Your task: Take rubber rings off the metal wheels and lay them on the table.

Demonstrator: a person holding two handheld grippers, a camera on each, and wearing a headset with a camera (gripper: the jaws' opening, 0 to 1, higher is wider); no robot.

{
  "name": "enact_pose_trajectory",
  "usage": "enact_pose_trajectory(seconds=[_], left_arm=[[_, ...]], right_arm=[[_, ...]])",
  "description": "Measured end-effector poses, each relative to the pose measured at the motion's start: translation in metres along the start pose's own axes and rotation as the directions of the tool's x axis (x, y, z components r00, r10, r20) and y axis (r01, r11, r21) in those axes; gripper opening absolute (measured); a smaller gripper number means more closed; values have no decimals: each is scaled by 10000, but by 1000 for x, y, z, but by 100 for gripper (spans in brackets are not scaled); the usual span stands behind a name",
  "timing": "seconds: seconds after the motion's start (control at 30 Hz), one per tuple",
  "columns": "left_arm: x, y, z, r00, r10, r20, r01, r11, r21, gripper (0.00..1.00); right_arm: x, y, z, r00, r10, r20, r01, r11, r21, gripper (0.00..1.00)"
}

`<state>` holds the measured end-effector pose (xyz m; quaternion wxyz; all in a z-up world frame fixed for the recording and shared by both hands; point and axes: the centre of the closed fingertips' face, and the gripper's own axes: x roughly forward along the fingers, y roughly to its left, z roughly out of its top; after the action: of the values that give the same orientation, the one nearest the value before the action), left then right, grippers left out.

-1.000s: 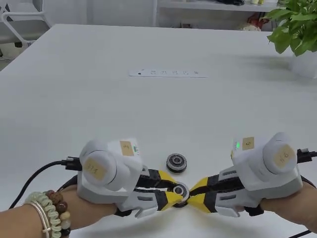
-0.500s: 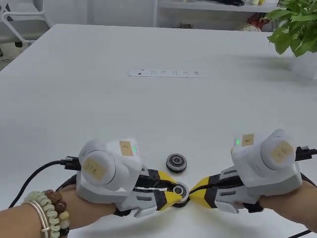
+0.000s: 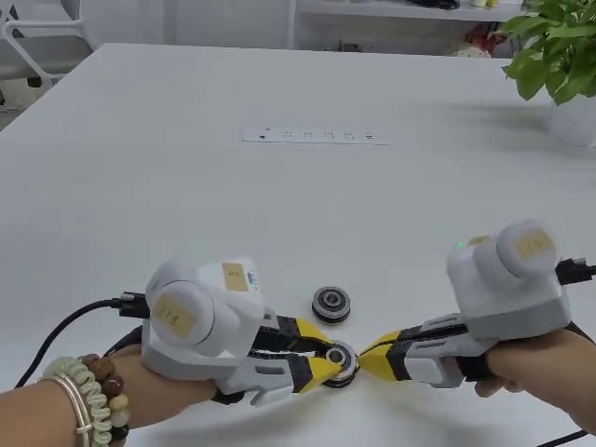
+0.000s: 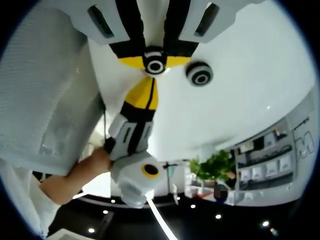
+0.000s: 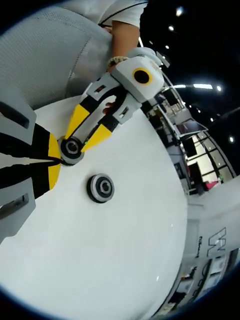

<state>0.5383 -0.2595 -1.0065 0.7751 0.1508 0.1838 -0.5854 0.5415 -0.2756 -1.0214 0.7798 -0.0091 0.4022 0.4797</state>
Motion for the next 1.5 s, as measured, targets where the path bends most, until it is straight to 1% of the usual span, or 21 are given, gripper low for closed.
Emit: enact_pose_trajectory(seconds=[0.03, 0.1, 0.17, 0.2, 0.23, 0.27, 0.47, 0.5, 0.6, 0.67, 0.77, 0.97, 1.1, 1.37, 1.5], left_arm=[[0, 0, 0, 10000, -4, 19, 4, 10000, -11, 14], [0, 0, 0, 10000, -4, 91, 4, 10000, -19, 14], [0, 0, 0, 9999, -3, 162, 4, 10000, -47, 14], [0, 0, 0, 9998, -1, 193, 2, 10000, -63, 14], [0, 0, 0, 9998, -2, 211, 3, 10000, -65, 14], [0, 0, 0, 9997, -4, 227, 5, 10000, -59, 14], [0, 0, 0, 9996, -9, 271, 10, 10000, -37, 14], [0, 0, 0, 9996, -1, 286, 1, 10000, -33, 14], [0, 1, 0, 9994, 36, 345, -37, 10000, 13, 14], [0, 0, 0, 9994, 41, 346, -42, 10000, 27, 14], [0, 0, 0, 9994, 59, 330, -61, 10000, 71, 14], [0, 0, 0, 9994, 68, 333, -72, 9999, 127, 14], [0, 1, 0, 9994, 99, 328, -104, 9998, 161, 14], [0, 0, 0, 9994, 83, 340, -90, 9998, 186, 14], [0, 0, 0, 9993, 80, 359, -86, 9998, 192, 14]], right_arm=[[0, 0, 0, 9999, 60, 90, -63, 9995, 316, 0], [-1, 0, 1, 9998, 124, 184, -136, 9975, 690, 0], [-1, 0, 3, 9988, 251, 415, -295, 9934, 1106, 0], [-2, 2, 6, 9972, 375, 641, -465, 9884, 1445, 0], [-2, 2, 7, 9963, 432, 745, -548, 9853, 1619, 0], [-2, 2, 5, 9973, 385, 625, -484, 9852, 1646, 0], [-2, 6, 6, 9963, 471, 713, -598, 9806, 1867, 0], [-1, 8, 7, 9957, 518, 773, -665, 9770, 2024, 0], [-1, 9, 8, 9959, 474, 774, -614, 9798, 1901, 0], [-1, 10, 9, 9960, 468, 758, -605, 9798, 1906, 0], [-1, 12, 9, 9966, 420, 707, -537, 9836, 1722, 0], [-1, 12, 11, 9962, 430, 754, -563, 9814, 1836, 0], [-1, 13, 13, 9964, 389, 749, -513, 9839, 1714, 0], [0, 12, 14, 9960, 424, 780, -563, 9812, 1847, 0], [0, 12, 15, 9960, 432, 782, -567, 9820, 1802, 0]])
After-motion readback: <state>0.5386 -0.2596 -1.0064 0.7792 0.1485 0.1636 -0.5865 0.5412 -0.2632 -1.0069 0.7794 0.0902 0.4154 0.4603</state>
